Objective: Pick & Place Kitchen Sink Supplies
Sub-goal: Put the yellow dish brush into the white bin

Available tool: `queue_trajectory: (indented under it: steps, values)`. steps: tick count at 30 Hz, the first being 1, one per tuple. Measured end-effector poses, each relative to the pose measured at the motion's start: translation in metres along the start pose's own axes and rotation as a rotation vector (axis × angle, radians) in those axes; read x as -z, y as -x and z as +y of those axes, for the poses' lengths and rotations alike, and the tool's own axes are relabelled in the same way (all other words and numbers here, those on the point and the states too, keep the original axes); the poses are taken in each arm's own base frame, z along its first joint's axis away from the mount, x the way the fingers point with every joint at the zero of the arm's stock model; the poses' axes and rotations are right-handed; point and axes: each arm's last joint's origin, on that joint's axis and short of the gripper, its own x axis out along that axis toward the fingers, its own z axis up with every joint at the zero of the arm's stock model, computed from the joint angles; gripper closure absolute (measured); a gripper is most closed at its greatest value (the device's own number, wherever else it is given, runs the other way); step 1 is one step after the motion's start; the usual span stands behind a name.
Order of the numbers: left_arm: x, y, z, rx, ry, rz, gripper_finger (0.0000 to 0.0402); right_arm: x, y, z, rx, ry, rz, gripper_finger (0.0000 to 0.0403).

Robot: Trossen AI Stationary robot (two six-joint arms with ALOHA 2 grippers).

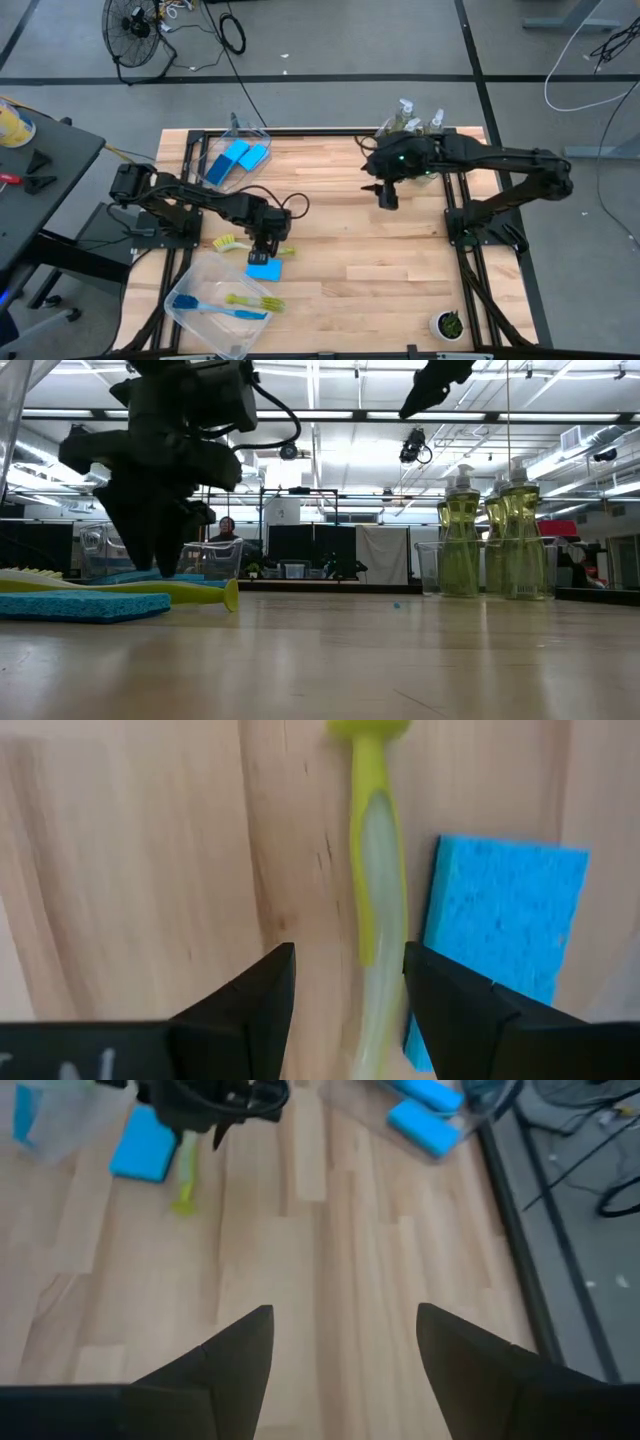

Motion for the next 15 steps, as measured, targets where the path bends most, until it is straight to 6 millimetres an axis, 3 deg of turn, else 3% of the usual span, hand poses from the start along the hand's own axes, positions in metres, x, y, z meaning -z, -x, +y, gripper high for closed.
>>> queue_trajectory:
  steps: [15]
  values:
    - [-0.01,-0.003,-0.015,0.008,-0.059,-0.113,0.0209,0.001,0.01,-0.002,0.055,-0.006,-0.022,0.0156]
